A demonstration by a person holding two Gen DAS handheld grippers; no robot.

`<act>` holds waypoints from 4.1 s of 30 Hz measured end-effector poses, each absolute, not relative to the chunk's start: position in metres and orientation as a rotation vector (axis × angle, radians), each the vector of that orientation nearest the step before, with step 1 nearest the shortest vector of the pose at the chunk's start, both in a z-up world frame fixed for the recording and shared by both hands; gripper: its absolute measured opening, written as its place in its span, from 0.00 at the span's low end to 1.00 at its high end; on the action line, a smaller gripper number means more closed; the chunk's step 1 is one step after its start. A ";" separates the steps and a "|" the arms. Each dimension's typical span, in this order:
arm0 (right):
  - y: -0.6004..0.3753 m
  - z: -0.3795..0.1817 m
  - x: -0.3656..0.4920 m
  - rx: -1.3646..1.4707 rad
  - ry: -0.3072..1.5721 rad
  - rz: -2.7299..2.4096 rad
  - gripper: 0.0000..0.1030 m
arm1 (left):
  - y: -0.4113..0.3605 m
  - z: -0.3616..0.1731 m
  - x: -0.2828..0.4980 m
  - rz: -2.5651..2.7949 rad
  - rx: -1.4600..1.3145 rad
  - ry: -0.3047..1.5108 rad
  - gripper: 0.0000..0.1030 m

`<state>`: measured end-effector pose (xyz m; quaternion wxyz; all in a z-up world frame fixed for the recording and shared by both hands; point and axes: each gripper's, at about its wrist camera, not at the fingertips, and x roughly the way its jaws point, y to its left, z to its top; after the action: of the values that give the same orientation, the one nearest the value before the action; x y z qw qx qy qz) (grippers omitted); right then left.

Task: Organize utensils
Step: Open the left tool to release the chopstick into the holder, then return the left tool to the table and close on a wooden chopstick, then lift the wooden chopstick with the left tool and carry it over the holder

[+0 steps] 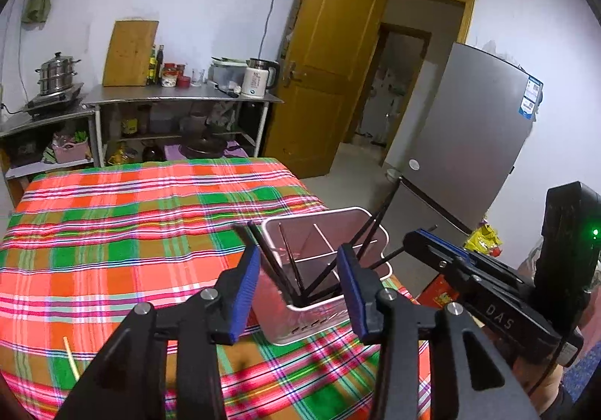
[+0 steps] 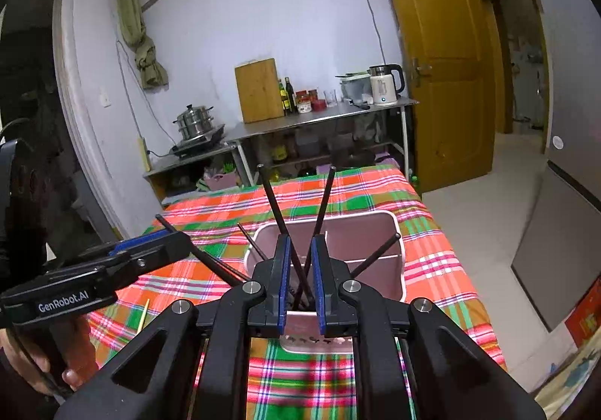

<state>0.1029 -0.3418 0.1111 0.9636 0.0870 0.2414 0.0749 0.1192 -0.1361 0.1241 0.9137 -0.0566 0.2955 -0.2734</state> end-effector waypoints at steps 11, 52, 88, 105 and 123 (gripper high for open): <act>-0.332 0.101 0.084 0.194 0.501 0.187 0.11 | -0.101 0.110 0.092 -0.497 -0.132 0.600 0.46; -0.225 0.005 0.101 0.117 0.742 0.383 0.11 | 0.021 -0.002 0.076 -0.200 -0.230 0.779 0.45; -0.171 -0.053 0.235 0.004 0.915 0.299 0.11 | 0.056 -0.049 0.180 -0.039 -0.174 0.934 0.13; -0.163 -0.056 0.248 -0.071 0.968 0.301 0.07 | 0.043 -0.048 0.183 -0.052 -0.102 0.951 0.07; -0.148 -0.018 0.219 -0.074 0.868 0.395 0.04 | 0.044 -0.004 0.168 -0.132 -0.167 0.861 0.06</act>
<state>0.2194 -0.1482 -0.0184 0.8878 -0.0358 0.4175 0.1903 0.1681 0.0440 -0.0035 0.9033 -0.0806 0.4164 -0.0639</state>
